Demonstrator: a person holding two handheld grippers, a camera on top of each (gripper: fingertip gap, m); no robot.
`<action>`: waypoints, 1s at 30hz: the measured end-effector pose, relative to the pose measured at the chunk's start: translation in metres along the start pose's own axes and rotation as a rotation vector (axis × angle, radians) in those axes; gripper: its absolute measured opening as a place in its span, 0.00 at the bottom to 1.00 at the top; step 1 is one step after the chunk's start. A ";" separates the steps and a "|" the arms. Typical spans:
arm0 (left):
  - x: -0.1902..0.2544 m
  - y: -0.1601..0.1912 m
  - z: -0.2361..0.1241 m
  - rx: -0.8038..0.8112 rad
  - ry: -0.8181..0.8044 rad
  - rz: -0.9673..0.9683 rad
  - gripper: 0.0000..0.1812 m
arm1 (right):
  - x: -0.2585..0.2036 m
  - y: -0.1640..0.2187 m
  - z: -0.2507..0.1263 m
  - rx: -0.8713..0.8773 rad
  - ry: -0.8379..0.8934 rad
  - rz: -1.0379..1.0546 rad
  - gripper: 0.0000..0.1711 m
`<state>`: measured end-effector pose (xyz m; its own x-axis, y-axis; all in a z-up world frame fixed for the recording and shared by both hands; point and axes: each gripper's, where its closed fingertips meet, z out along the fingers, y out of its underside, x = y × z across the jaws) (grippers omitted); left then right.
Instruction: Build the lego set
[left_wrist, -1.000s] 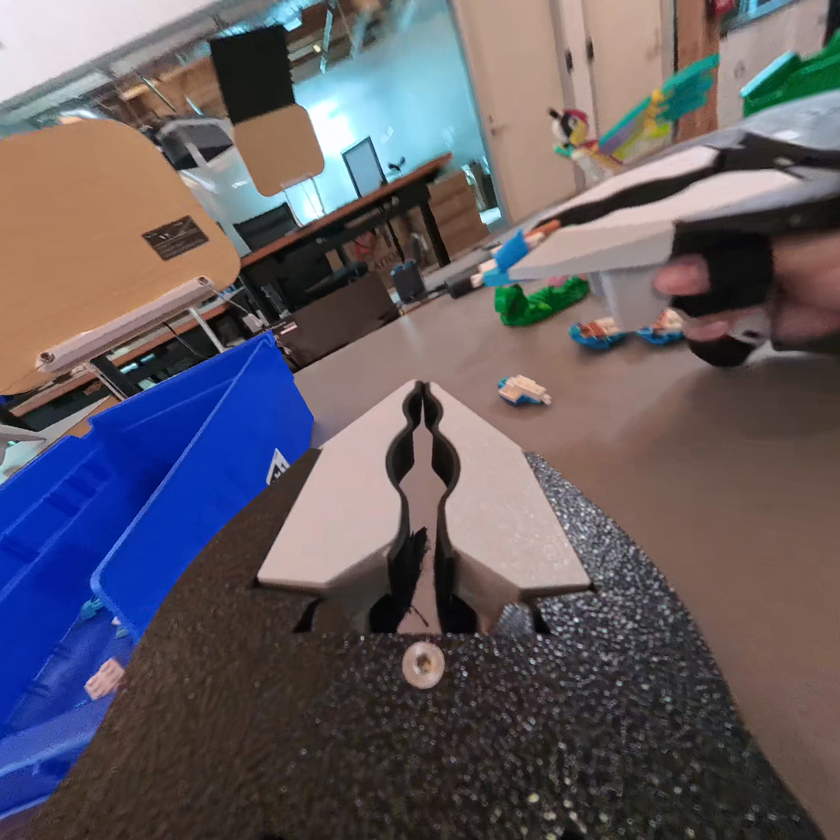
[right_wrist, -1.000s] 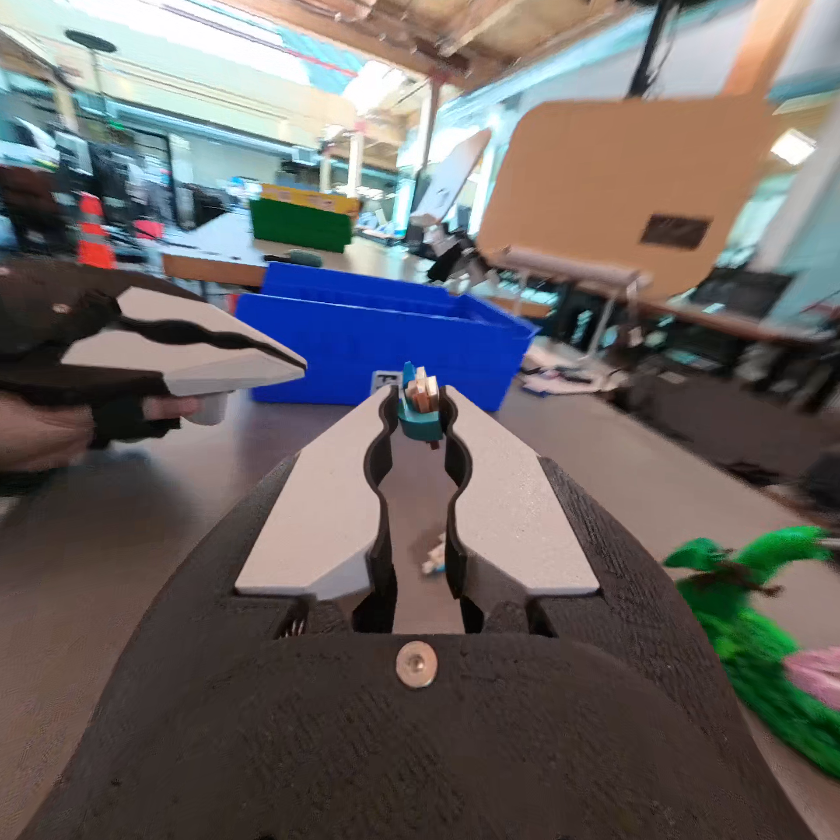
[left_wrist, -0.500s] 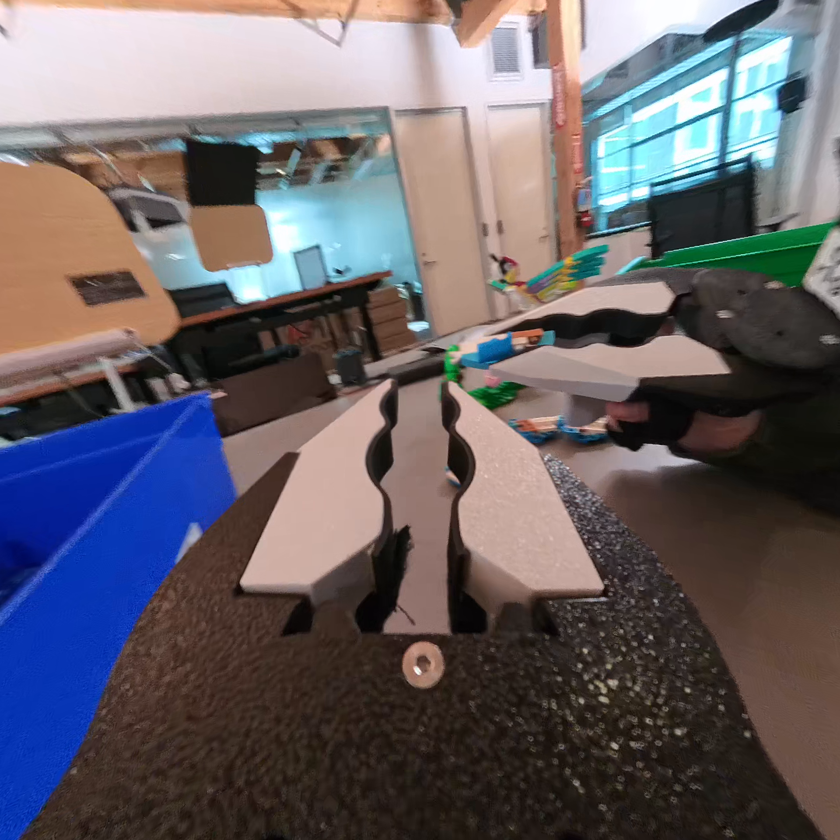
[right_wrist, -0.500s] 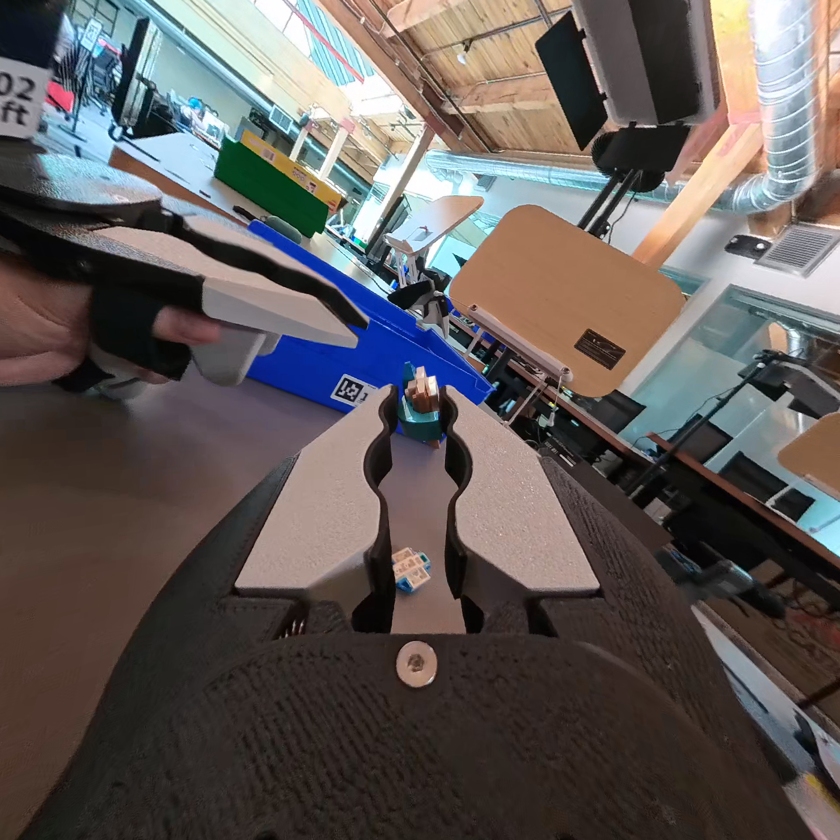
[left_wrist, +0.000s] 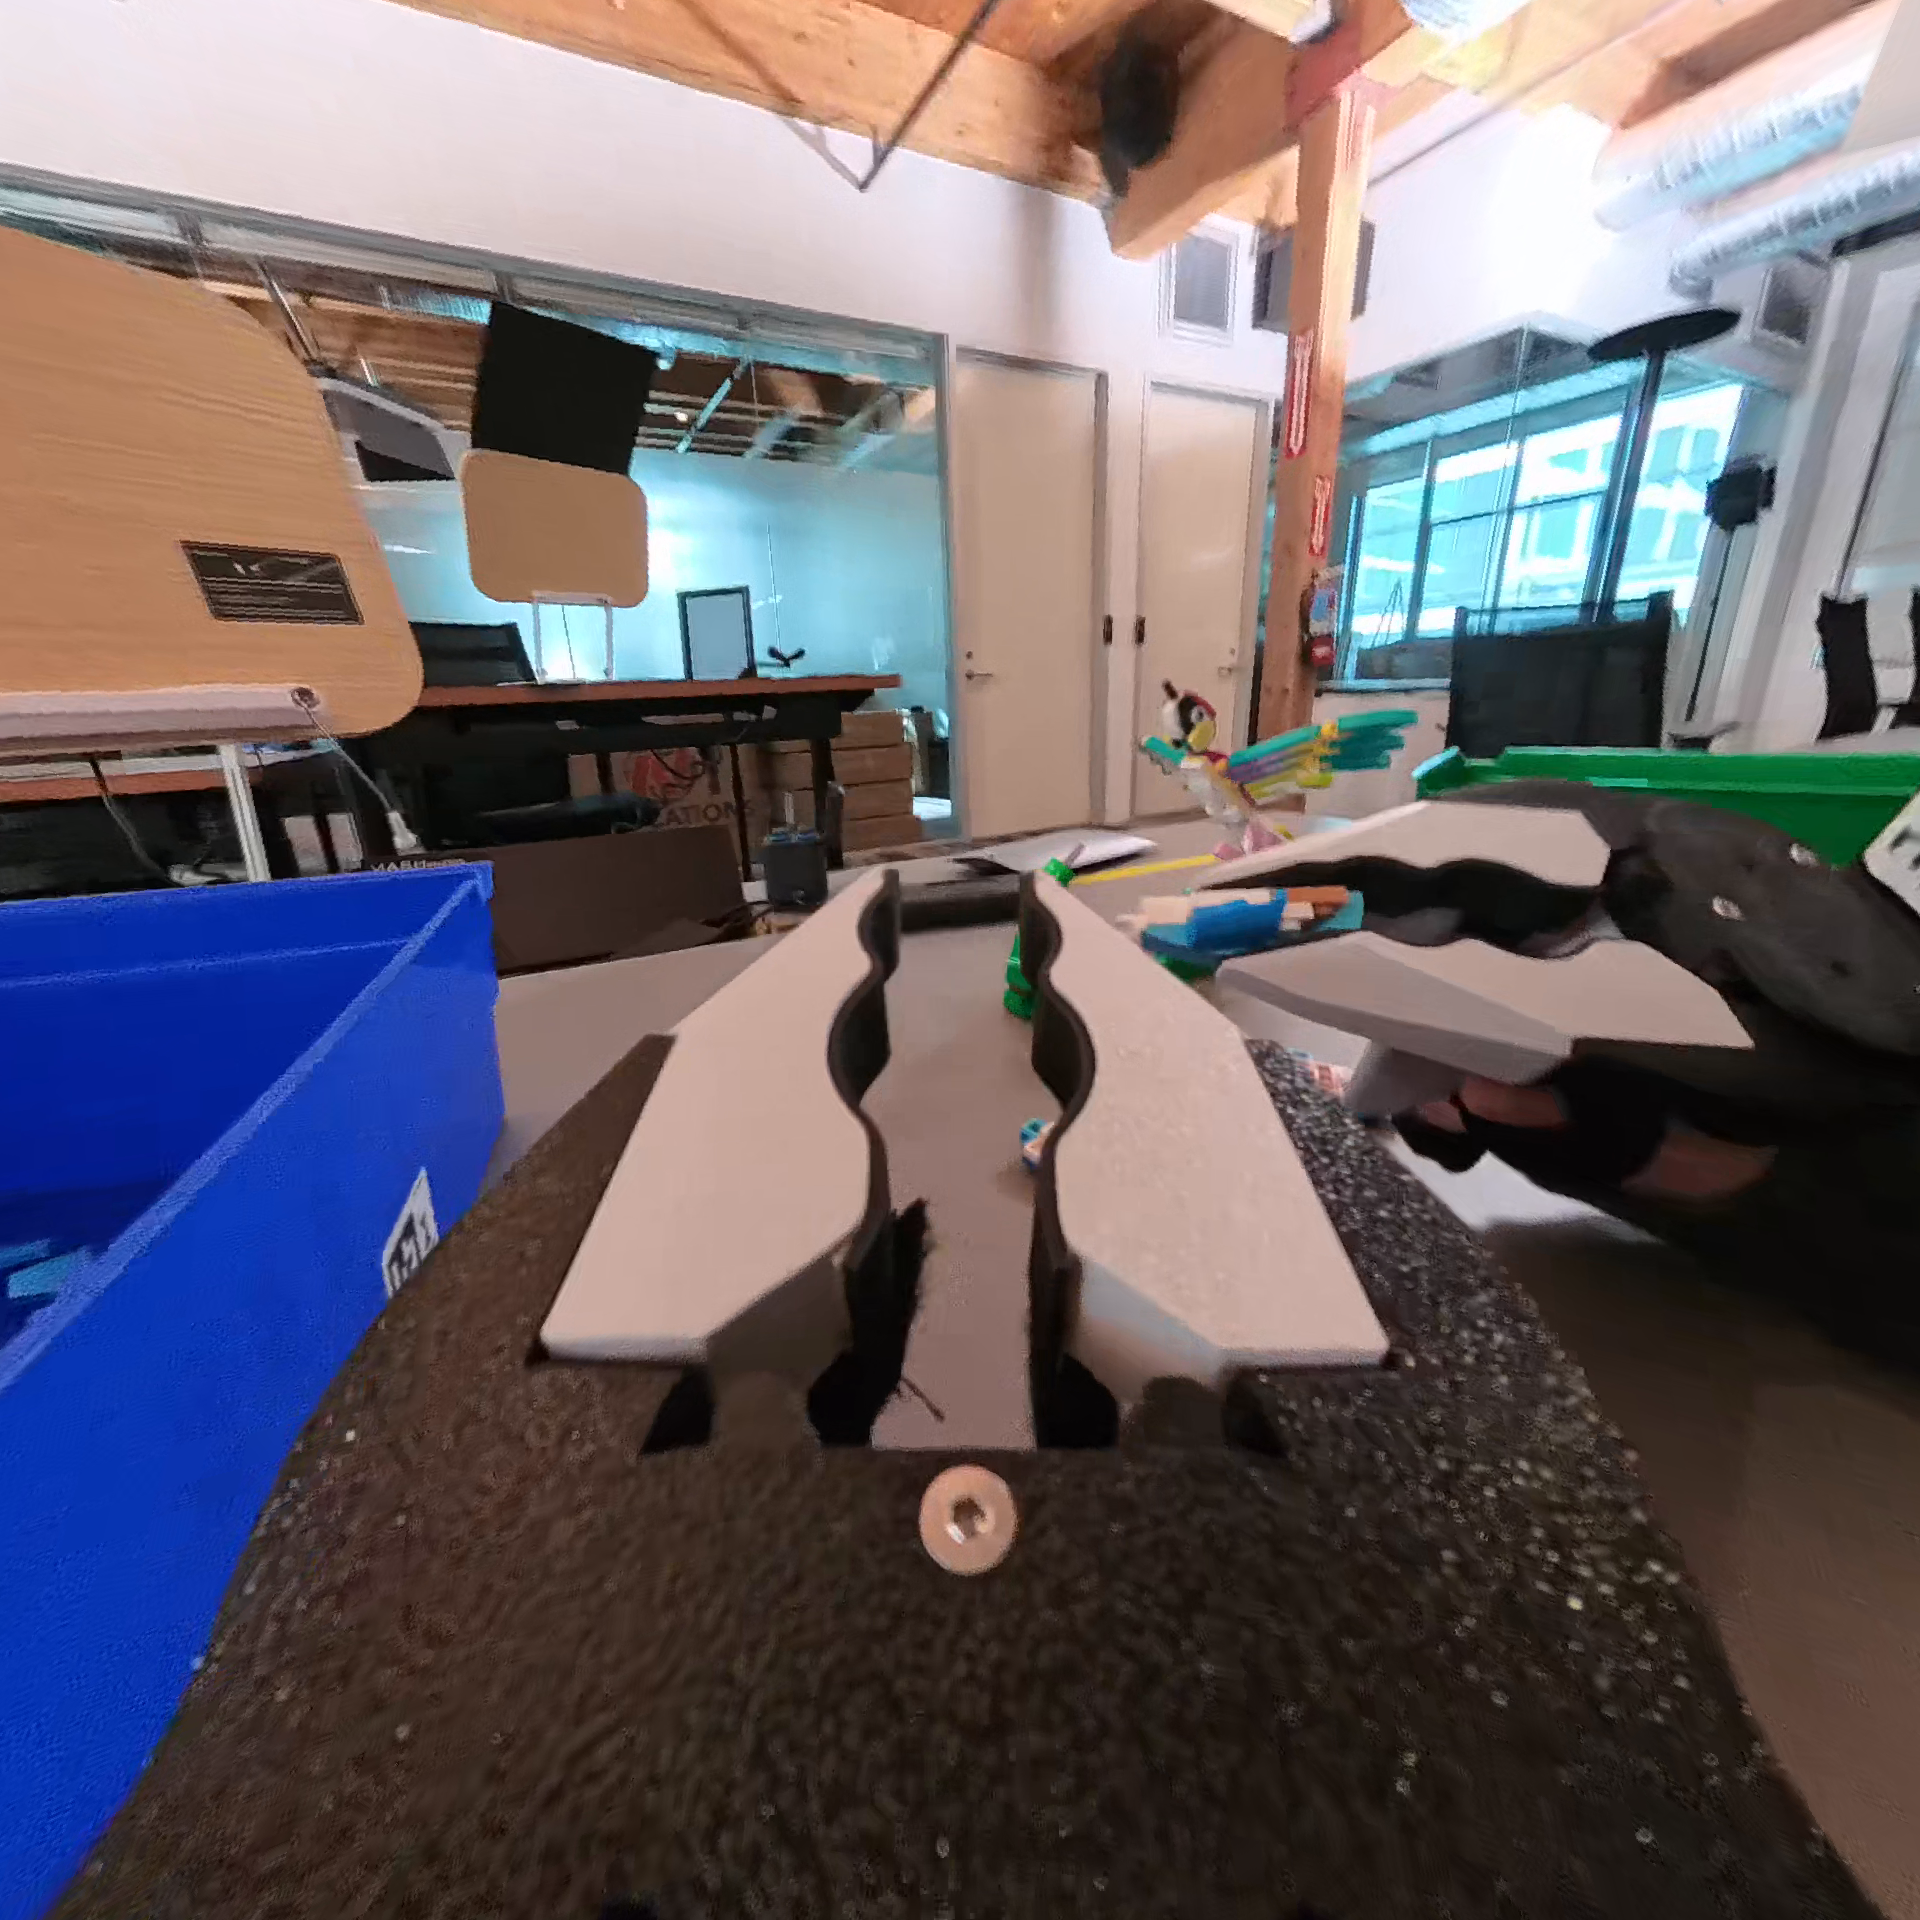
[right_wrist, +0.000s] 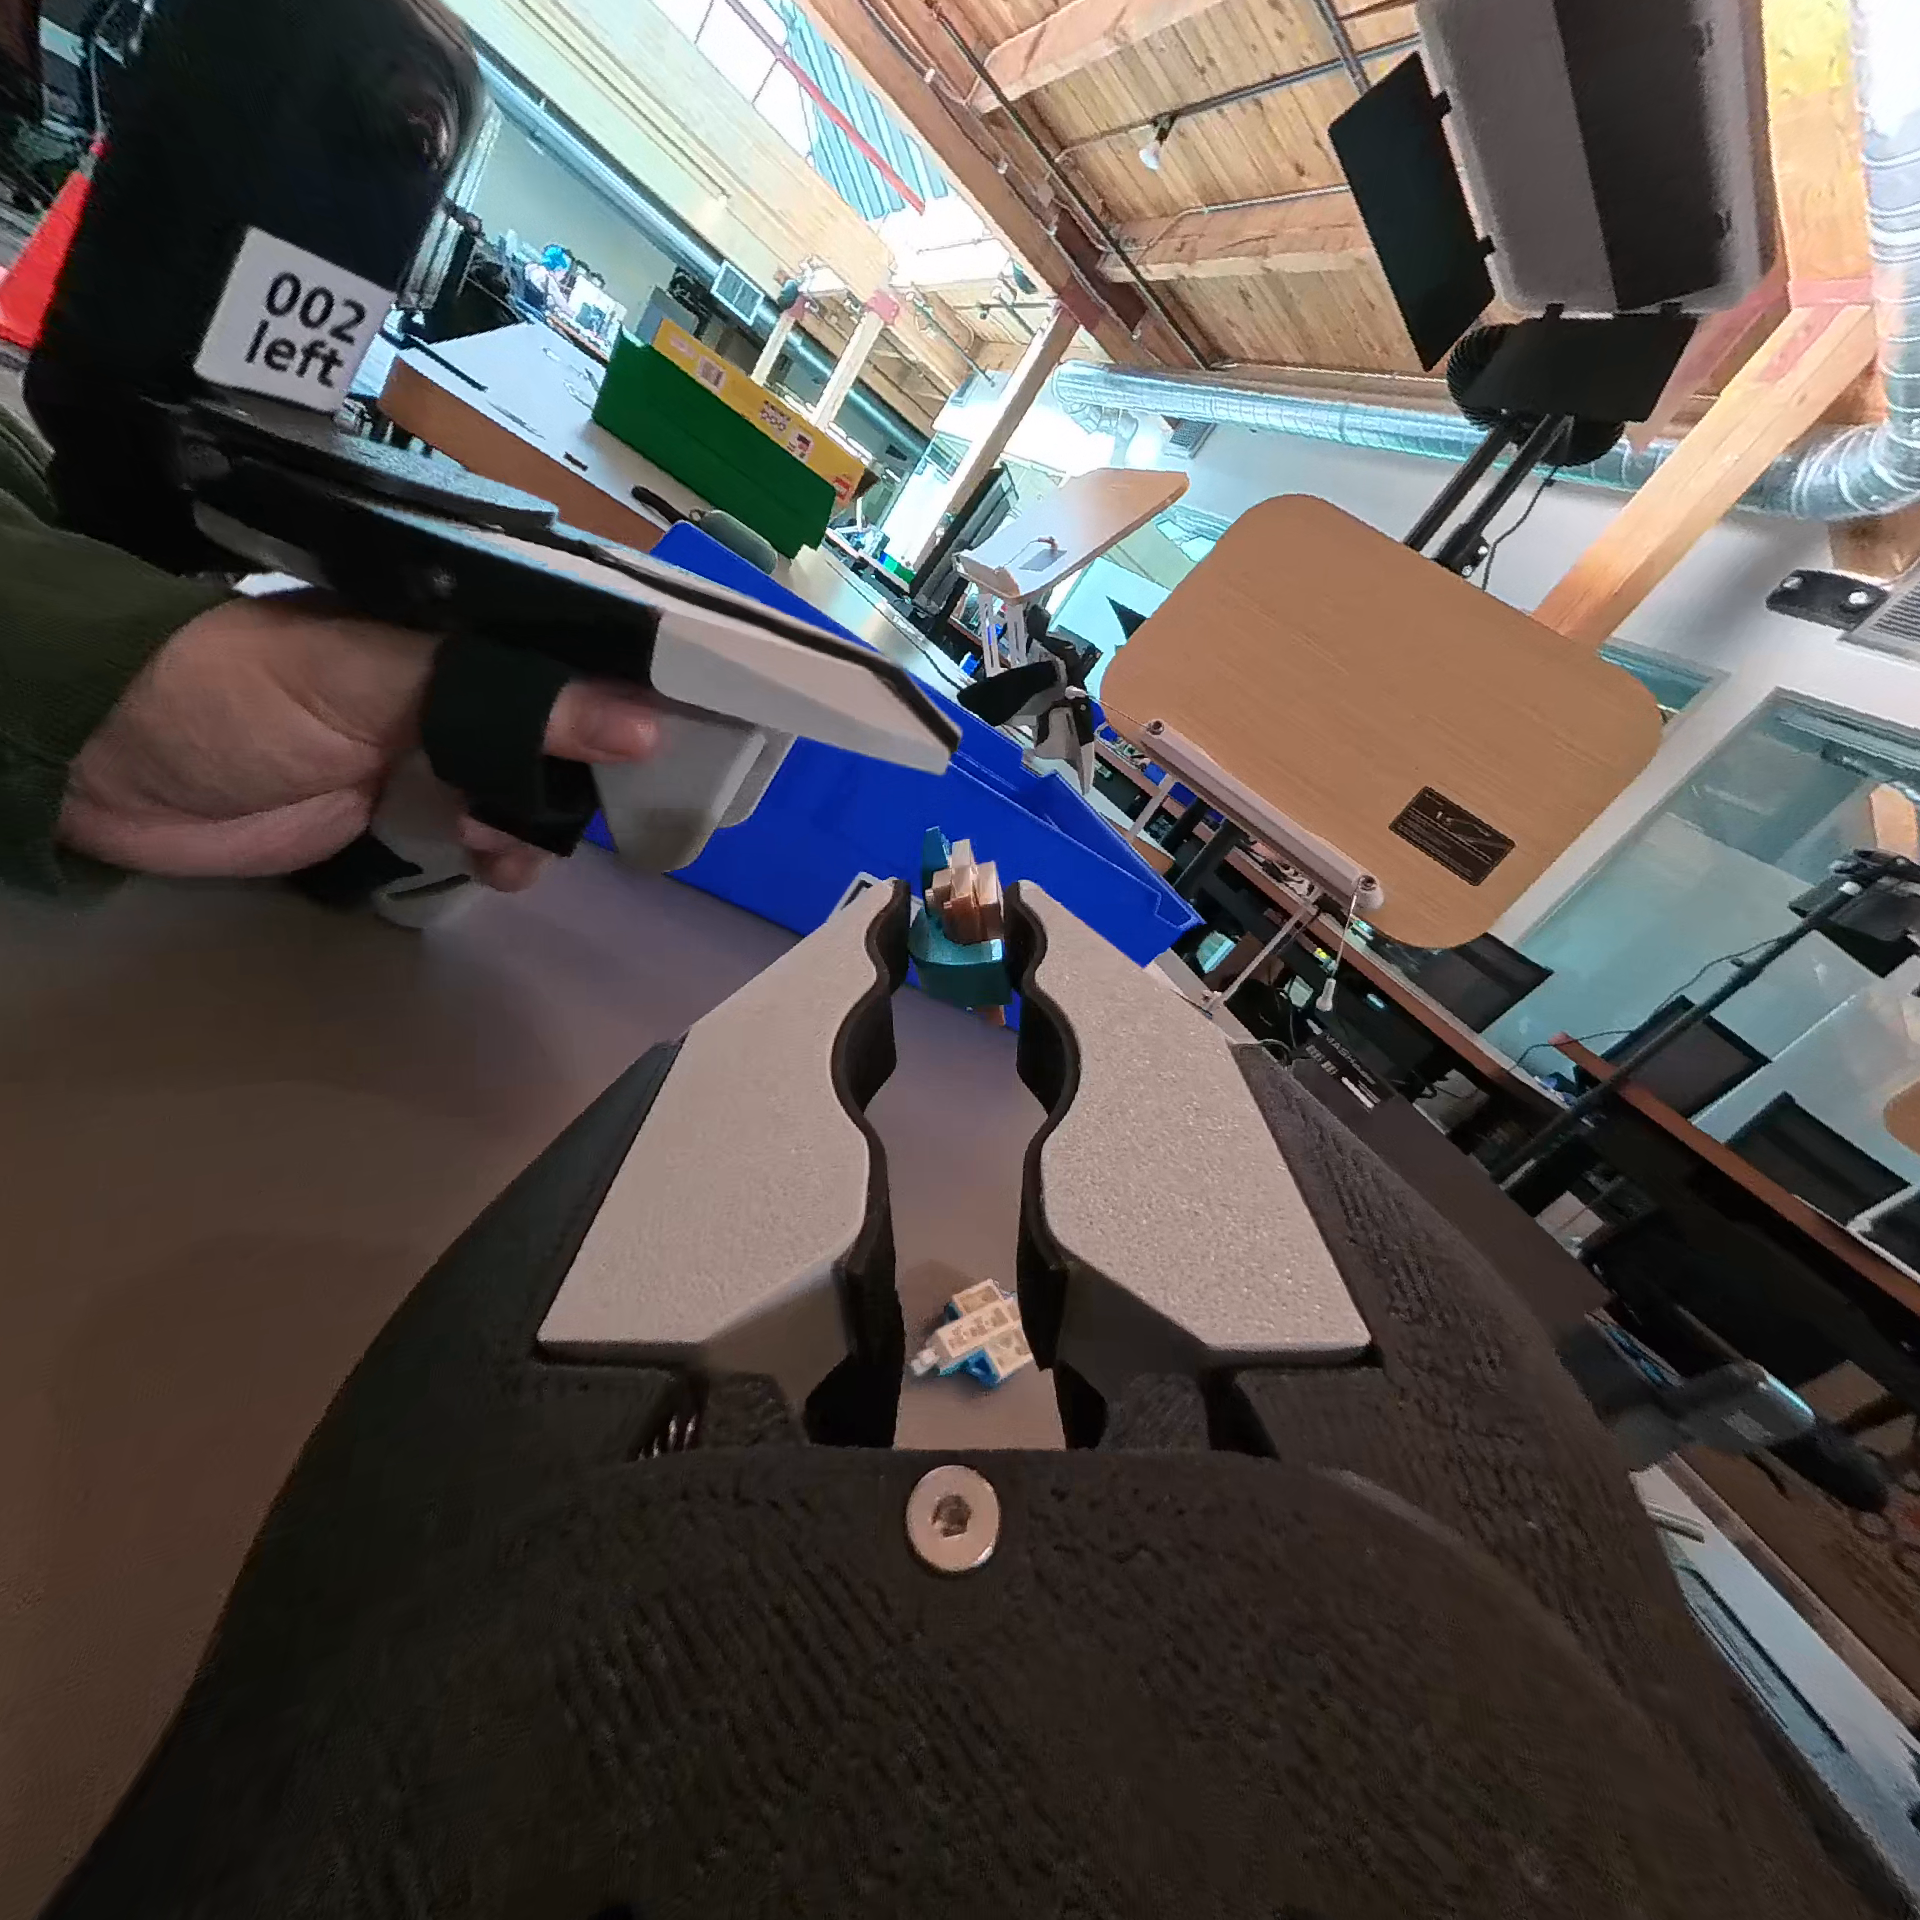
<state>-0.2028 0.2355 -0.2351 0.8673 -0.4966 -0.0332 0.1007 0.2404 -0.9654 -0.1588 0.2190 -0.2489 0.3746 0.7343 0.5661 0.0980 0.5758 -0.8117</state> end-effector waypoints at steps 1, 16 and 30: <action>-0.002 -0.003 -0.001 0.027 0.002 -0.021 0.10 | 0.000 0.000 0.000 0.000 0.000 -0.002 0.09; 0.010 0.000 0.006 0.010 0.063 -0.043 0.13 | 0.002 0.006 0.002 -0.021 -0.004 0.029 0.06; 0.002 -0.009 -0.004 0.078 0.043 -0.127 0.10 | 0.057 0.070 -0.068 -0.298 -0.315 0.446 0.22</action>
<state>-0.2037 0.2291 -0.2278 0.8233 -0.5625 0.0755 0.2478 0.2366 -0.9395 -0.0678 0.2766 -0.2832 0.1535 0.9780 0.1411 0.2651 0.0968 -0.9594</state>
